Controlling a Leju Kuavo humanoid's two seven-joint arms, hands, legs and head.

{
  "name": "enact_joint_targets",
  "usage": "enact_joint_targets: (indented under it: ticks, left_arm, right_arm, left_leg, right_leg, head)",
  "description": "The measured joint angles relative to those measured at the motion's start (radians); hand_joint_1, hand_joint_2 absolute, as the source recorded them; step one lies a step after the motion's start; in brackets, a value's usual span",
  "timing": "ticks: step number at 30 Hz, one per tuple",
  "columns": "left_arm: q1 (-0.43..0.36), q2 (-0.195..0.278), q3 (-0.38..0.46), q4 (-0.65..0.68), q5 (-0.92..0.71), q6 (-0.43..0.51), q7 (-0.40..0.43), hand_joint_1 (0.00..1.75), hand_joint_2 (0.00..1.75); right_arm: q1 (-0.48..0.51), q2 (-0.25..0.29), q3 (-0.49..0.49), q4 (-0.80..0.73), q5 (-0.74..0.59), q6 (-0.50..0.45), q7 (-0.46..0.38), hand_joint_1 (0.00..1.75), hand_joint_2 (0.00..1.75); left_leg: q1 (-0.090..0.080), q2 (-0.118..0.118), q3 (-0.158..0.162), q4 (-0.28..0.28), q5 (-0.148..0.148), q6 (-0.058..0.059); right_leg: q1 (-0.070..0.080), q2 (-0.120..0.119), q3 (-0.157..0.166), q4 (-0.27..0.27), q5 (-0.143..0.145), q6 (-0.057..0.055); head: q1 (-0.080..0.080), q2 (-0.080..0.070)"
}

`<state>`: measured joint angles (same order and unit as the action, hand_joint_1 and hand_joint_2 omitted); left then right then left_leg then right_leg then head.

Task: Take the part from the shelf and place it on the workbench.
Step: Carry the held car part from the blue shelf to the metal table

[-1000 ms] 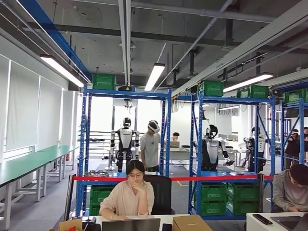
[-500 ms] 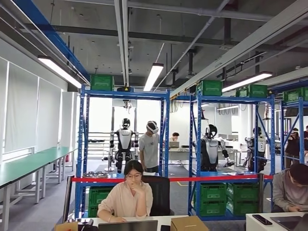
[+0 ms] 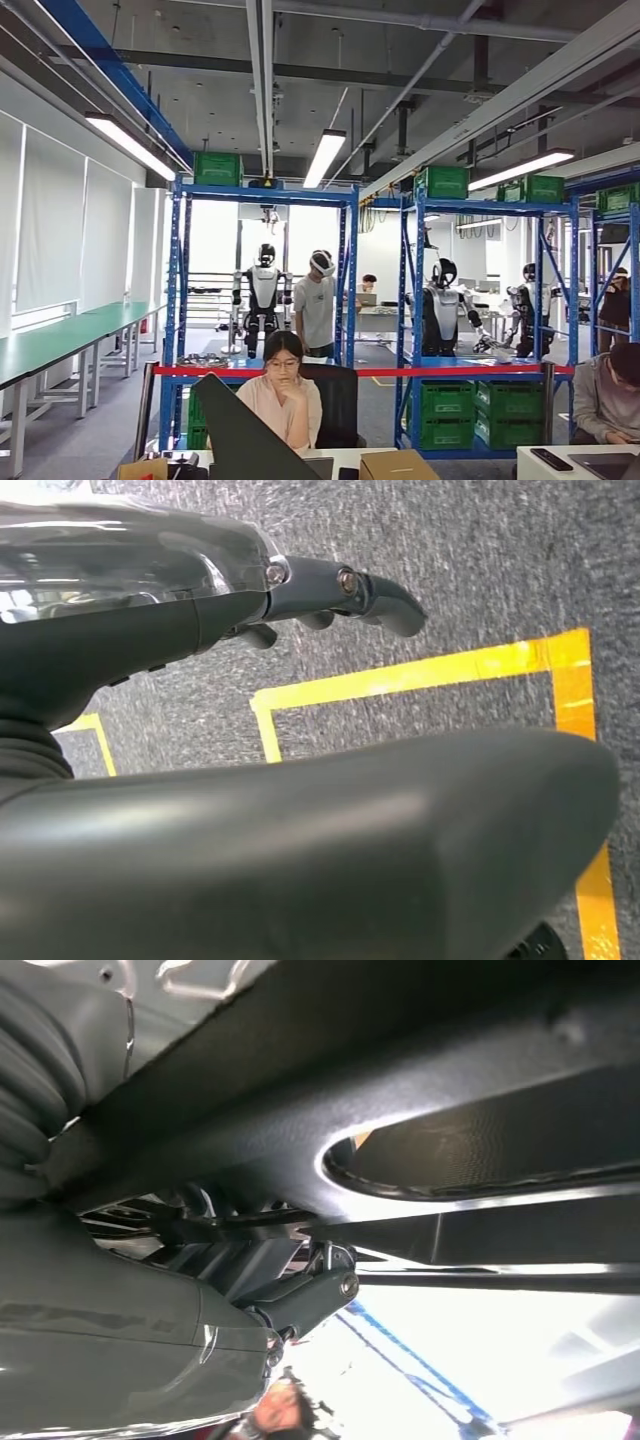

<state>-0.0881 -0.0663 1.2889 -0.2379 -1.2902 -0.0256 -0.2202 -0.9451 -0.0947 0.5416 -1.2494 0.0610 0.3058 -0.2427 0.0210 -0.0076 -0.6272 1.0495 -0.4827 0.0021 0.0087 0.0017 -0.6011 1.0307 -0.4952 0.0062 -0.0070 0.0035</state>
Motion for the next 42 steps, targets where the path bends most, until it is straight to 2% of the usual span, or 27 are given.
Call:
enact_joint_targets:
  ticks: [2,5,6,7,8,10,11,12,15,17,19,21,22,23,24,26,27,28,31,32,34,36,37,38,39,41,42]
  left_arm:
    - [-0.001,-0.001,-0.003,0.0,-0.002,-0.002,-0.004,0.0,1.75]
    - [-0.006,-0.002,-0.006,0.0,-0.005,-0.005,-0.01,0.0,1.75]
    - [-0.006,-0.002,-0.007,0.0,-0.006,-0.006,-0.011,0.0,1.75]
    - [-0.006,-0.003,-0.008,0.0,-0.007,-0.006,-0.012,0.0,1.75]
    - [-0.006,-0.003,-0.009,0.0,-0.008,-0.007,-0.013,0.0,1.75]
    - [-0.006,-0.004,-0.011,0.0,-0.009,-0.007,-0.017,0.0,1.75]
    - [-0.007,-0.004,-0.011,0.0,-0.009,-0.008,-0.019,0.0,1.75]
    - [-0.007,-0.004,-0.012,0.0,-0.009,-0.008,-0.022,0.0,1.75]
    - [-0.004,-0.006,-0.012,0.0,-0.009,-0.008,-0.027,0.0,1.75]
    - [-0.002,-0.006,-0.012,0.0,-0.009,-0.007,-0.027,0.0,1.75]
    - [-0.002,-0.007,-0.012,0.0,-0.009,-0.006,-0.027,0.0,1.75]
    - [-0.001,-0.007,-0.012,0.0,-0.008,-0.005,-0.027,0.0,1.75]
    - [0.0,-0.007,-0.012,0.0,-0.008,-0.004,-0.027,0.0,1.75]
    - [0.0,-0.007,-0.012,0.0,-0.008,-0.004,-0.027,0.0,1.75]
    - [0.0,-0.007,-0.012,0.0,-0.008,-0.003,-0.028,0.0,1.75]
    - [-0.001,-0.006,-0.012,0.0,-0.008,-0.003,-0.029,0.0,1.75]
    - [-0.003,-0.006,-0.012,0.0,-0.008,-0.003,-0.03,0.0,1.75]
    - [-0.004,-0.006,-0.012,0.0,-0.008,-0.003,-0.031,0.0,1.75]
    - [-0.005,-0.006,-0.013,0.0,-0.009,-0.005,-0.032,0.0,1.75]
    - [-0.005,-0.006,-0.013,0.0,-0.009,-0.005,-0.032,0.0,1.75]
    - [-0.007,-0.005,-0.014,0.0,-0.01,-0.006,-0.032,0.0,1.75]
    - [-0.009,-0.005,-0.016,0.0,-0.011,-0.007,-0.033,0.0,1.75]
    - [-0.008,-0.005,-0.016,0.0,-0.011,-0.007,-0.033,0.0,1.75]
    - [-0.008,-0.005,-0.016,0.0,-0.013,-0.008,-0.032,0.0,1.75]
    - [-0.007,-0.005,-0.017,0.0,-0.014,-0.009,-0.032,0.0,1.75]
    - [-0.008,-0.005,-0.019,0.0,-0.019,-0.011,-0.033,0.0,1.75]
    - [-0.009,-0.005,-0.021,0.0,-0.021,-0.012,-0.034,0.0,1.75]
  right_arm:
    - [-0.029,0.006,0.008,0.052,0.072,-0.034,0.002,1.75,1.75]
    - [-0.06,0.014,0.035,0.128,0.26,-0.125,0.018,1.75,1.75]
    - [-0.062,0.015,0.05,0.149,0.336,-0.155,0.029,1.75,1.75]
    - [-0.063,0.016,0.065,0.169,0.418,-0.185,0.044,1.75,1.75]
    - [-0.063,0.016,0.08,0.189,0.5,-0.211,0.06,1.75,1.75]
    - [-0.065,0.017,0.103,0.227,0.655,-0.256,0.092,1.75,1.75]
    - [-0.066,0.018,0.113,0.244,0.716,-0.273,0.105,1.75,1.75]
    - [-0.067,0.018,0.119,0.26,0.768,-0.286,0.116,1.75,1.75]
    - [-0.067,0.018,0.132,0.306,0.907,-0.308,0.157,1.75,1.75]
    - [-0.07,0.019,0.139,0.333,0.984,-0.309,0.189,1.75,1.75]
    - [-0.076,0.022,0.144,0.361,1.041,-0.306,0.216,1.75,1.75]
    - [-0.078,0.027,0.148,0.39,1.081,-0.301,0.231,1.75,1.75]
    - [-0.078,0.031,0.15,0.404,1.099,-0.296,0.236,1.75,1.75]
    - [-0.078,0.035,0.152,0.418,1.113,-0.29,0.238,1.75,1.75]
    - [-0.078,0.04,0.152,0.43,1.123,-0.283,0.24,1.75,1.75]
    - [-0.084,0.054,0.153,0.452,1.137,-0.264,0.245,1.75,1.75]
    - [-0.088,0.061,0.153,0.465,1.14,-0.254,0.248,1.75,1.75]
    - [-0.092,0.068,0.153,0.479,1.142,-0.243,0.253,1.75,1.75]
    - [-0.108,0.088,0.152,0.533,1.14,-0.202,0.277,1.75,1.75]
    - [-0.116,0.095,0.152,0.556,1.136,-0.188,0.285,1.75,1.75]
    - [-0.138,0.105,0.149,0.608,1.127,-0.168,0.297,1.75,1.75]
    - [-0.155,0.113,0.146,0.665,1.119,-0.151,0.305,1.75,1.75]
    - [-0.159,0.115,0.144,0.691,1.116,-0.142,0.31,1.75,1.75]
    - [-0.161,0.117,0.142,0.712,1.114,-0.135,0.314,1.75,1.75]
    - [-0.162,0.119,0.139,0.73,1.112,-0.127,0.32,1.75,1.75]
    - [-0.174,0.124,0.13,0.761,1.107,-0.112,0.332,1.75,1.75]
    - [-0.183,0.127,0.125,0.778,1.102,-0.103,0.339,1.75,1.75]
  left_leg:
    - [0.005,0.0,0.003,-0.003,0.001,0.009]
    - [0.008,-0.001,0.006,-0.005,0.0,0.017]
    - [0.008,-0.001,0.007,-0.005,-0.001,0.017]
    - [0.009,-0.001,0.008,-0.005,-0.002,0.017]
    - [0.009,-0.002,0.01,-0.005,-0.003,0.016]
    - [0.009,-0.005,0.017,-0.005,-0.007,0.013]
    - [0.009,-0.006,0.018,-0.007,-0.008,0.01]
    - [0.009,-0.006,0.019,-0.008,-0.008,0.006]
    - [0.008,-0.007,0.018,-0.017,-0.006,-0.009]
    - [0.007,-0.004,0.013,-0.005,-0.021,-0.017]
    - [0.007,-0.001,-0.025,0.078,-0.069,-0.019]
    - [0.005,-0.001,-0.09,0.208,-0.119,-0.02]
    - [0.005,-0.001,-0.11,0.245,-0.123,-0.021]
    - [0.005,-0.001,-0.114,0.247,-0.109,-0.02]
    - [0.005,-0.001,-0.1,0.209,-0.078,-0.019]
    - [0.004,0.0,-0.045,0.083,-0.008,-0.015]
    - [0.003,0.0,-0.023,0.034,0.009,-0.012]
    - [0.001,0.0,-0.011,0.006,0.014,-0.009]
    - [0.0,-0.002,-0.006,-0.006,0.01,0.002]
    - [0.002,-0.002,-0.005,-0.008,0.011,0.006]
    - [0.006,-0.002,-0.002,-0.011,0.012,0.014]
    - [0.006,-0.002,0.0,-0.011,0.011,0.018]
    - [0.006,-0.003,0.001,-0.011,0.01,0.019]
    - [0.007,-0.003,0.002,-0.011,0.009,0.019]
    - [0.006,-0.003,0.003,-0.011,0.009,0.018]
    - [0.005,-0.004,0.005,-0.011,0.006,0.015]
    - [0.004,-0.004,0.004,-0.011,0.006,0.013]
  right_leg:
    - [-0.002,0.0,-0.015,0.036,-0.026,0.01]
    - [-0.011,0.0,-0.102,0.217,-0.105,0.025]
    - [-0.014,0.0,-0.129,0.266,-0.117,0.028]
    - [-0.015,0.0,-0.141,0.281,-0.109,0.029]
    - [-0.016,0.0,-0.133,0.254,-0.082,0.029]
    - [-0.016,0.0,-0.076,0.121,-0.007,0.024]
    - [-0.013,0.001,-0.049,0.06,0.019,0.02]
    - [-0.01,0.002,-0.032,0.02,0.031,0.016]
    - [-0.006,0.003,-0.024,-0.006,0.028,0.004]
    - [-0.01,0.002,-0.018,-0.017,0.031,-0.007]
    - [-0.011,0.0,-0.014,-0.025,0.034,-0.015]
    - [-0.008,0.0,-0.012,-0.025,0.032,-0.019]
    - [-0.006,0.001,-0.011,-0.024,0.031,-0.02]
    - [-0.005,0.001,-0.009,-0.024,0.03,-0.021]
    - [-0.004,0.002,-0.007,-0.023,0.028,-0.021]
    - [-0.002,0.005,-0.004,-0.016,0.02,-0.016]
    - [0.0,0.007,-0.006,-0.012,0.017,-0.013]
    - [0.002,0.008,-0.008,-0.009,0.015,-0.009]
    - [0.0,0.006,-0.01,-0.005,0.011,0.0]
    - [-0.001,0.005,-0.014,0.006,0.001,0.005]
    - [-0.005,0.004,-0.047,0.083,-0.045,0.017]
    - [-0.01,0.003,-0.108,0.215,-0.099,0.026]
    - [-0.012,0.003,-0.132,0.261,-0.111,0.029]
    - [-0.013,0.003,-0.14,0.272,-0.103,0.03]
    - [-0.013,0.003,-0.13,0.242,-0.076,0.029]
    - [-0.011,0.003,-0.073,0.11,-0.004,0.021]
    - [-0.009,0.003,-0.048,0.051,0.02,0.016]
  head:
    - [0.0,0.0]
    - [0.0,0.0]
    - [0.0,0.0]
    - [0.0,0.0]
    - [0.0,0.0]
    - [0.0,0.0]
    - [0.0,0.0]
    - [0.0,0.0]
    - [0.0,0.001]
    - [0.0,0.001]
    - [0.0,0.0]
    - [0.0,0.0]
    - [0.0,0.0]
    - [0.0,0.0]
    - [0.0,0.0]
    - [0.0,0.0]
    - [0.0,0.0]
    - [0.0,0.0]
    - [0.0,0.0]
    - [0.0,0.0]
    - [0.0,0.0]
    - [0.0,0.0]
    - [0.0,0.0]
    - [0.0,0.0]
    - [0.0,0.0]
    - [0.0,0.0]
    - [0.0,0.0]
